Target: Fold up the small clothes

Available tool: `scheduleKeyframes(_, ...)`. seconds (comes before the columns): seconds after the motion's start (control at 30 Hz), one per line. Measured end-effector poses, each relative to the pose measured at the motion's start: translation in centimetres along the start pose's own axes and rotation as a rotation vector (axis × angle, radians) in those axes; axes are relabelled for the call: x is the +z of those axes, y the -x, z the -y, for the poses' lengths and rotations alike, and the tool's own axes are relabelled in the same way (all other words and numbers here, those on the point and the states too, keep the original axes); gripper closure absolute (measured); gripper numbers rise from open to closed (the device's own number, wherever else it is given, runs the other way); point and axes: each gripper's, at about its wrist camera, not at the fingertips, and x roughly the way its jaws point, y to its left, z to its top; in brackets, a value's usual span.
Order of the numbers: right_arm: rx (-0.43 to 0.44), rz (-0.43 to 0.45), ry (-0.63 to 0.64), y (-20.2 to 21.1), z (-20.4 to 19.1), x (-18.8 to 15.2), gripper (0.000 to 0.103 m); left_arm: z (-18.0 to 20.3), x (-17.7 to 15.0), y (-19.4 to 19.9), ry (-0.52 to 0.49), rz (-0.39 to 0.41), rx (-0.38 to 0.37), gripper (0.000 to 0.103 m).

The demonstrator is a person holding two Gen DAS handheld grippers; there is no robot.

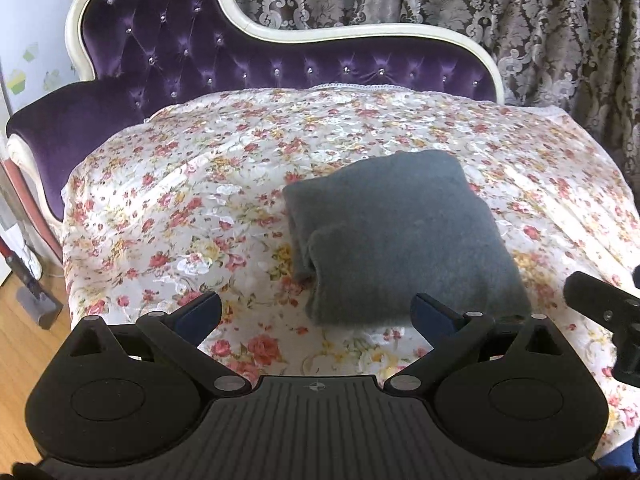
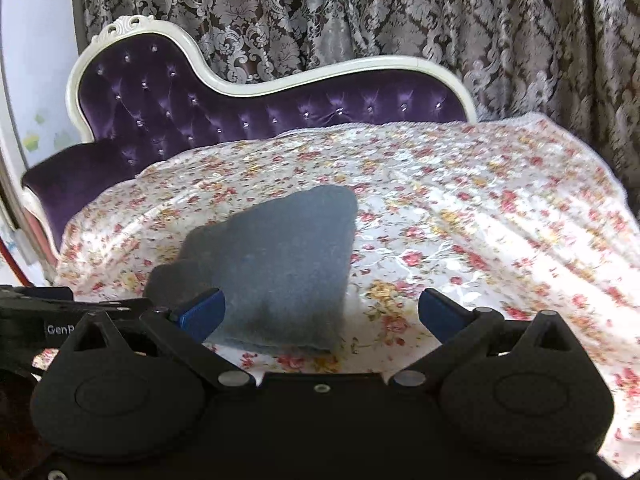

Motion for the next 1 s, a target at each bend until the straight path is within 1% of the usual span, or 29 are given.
scheduleKeyframes(0.1,-0.031,0.021,-0.002,0.9,-0.5,-0.3,0.000,-0.1,-0.2,0.0,0.008,-0.012,-0.008,0.001)
scheduleKeyframes(0.2,-0.054,-0.006,-0.006,0.8,-0.6,-0.1,0.000,-0.1,-0.4,0.0,0.010,-0.027,-0.017,0.001)
scheduleKeyframes(0.37,-0.006,-0.055,-0.021,0.1,-0.6,-0.2,0.000,0.1,-0.7,0.2,0.003,-0.036,-0.012,0.001)
scheduleKeyframes(0.47,0.000,-0.068,-0.016,0.0,-0.8,-0.4,0.000,0.0,-0.7,0.2,0.003,-0.040,-0.005,0.001)
scheduleKeyframes(1.0,0.019,-0.088,-0.024,-0.5,-1.1,-0.4,0.000,-0.3,-0.9,-0.1,0.001,-0.066,0.000,0.001)
